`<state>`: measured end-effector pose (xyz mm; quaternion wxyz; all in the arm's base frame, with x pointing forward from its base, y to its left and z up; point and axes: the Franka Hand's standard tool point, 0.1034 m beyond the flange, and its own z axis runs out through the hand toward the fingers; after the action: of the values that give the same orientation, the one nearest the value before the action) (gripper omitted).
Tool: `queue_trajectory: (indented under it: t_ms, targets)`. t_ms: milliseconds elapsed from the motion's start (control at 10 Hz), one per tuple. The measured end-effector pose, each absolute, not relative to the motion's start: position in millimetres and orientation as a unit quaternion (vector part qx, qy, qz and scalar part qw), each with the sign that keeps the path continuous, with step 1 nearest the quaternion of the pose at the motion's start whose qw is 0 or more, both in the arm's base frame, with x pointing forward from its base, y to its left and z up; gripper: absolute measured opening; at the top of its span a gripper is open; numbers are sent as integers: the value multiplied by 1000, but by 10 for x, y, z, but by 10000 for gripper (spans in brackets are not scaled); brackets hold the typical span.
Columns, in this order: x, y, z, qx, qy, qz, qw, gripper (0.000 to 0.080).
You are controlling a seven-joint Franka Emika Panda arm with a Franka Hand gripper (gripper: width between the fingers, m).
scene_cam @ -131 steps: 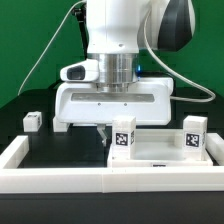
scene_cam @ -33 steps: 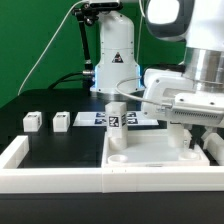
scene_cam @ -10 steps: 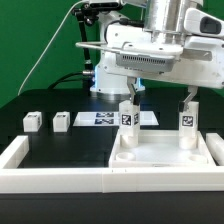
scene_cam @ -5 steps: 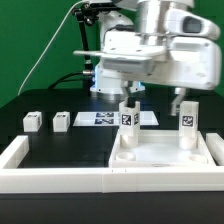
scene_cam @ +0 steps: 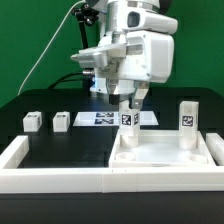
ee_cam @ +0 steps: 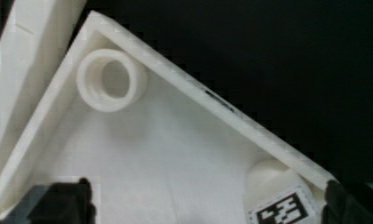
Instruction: Assemble square table
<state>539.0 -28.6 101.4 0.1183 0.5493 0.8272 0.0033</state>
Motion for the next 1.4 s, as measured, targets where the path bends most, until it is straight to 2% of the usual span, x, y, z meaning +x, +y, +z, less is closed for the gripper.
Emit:
queue_trajectory:
  t_ms: [200,300,1100,1200,1400]
  targets:
    - [5330,-725,1097,611,782,2,120,649]
    - [5317,-798,1095,643,757,6,119,649]
    - [5321,-729,1090,817,565,54,105,649]
    - [5211,-776,1073,852,507,78,103,649]
    - [5118,-806,1040,904,410,86,85,649]
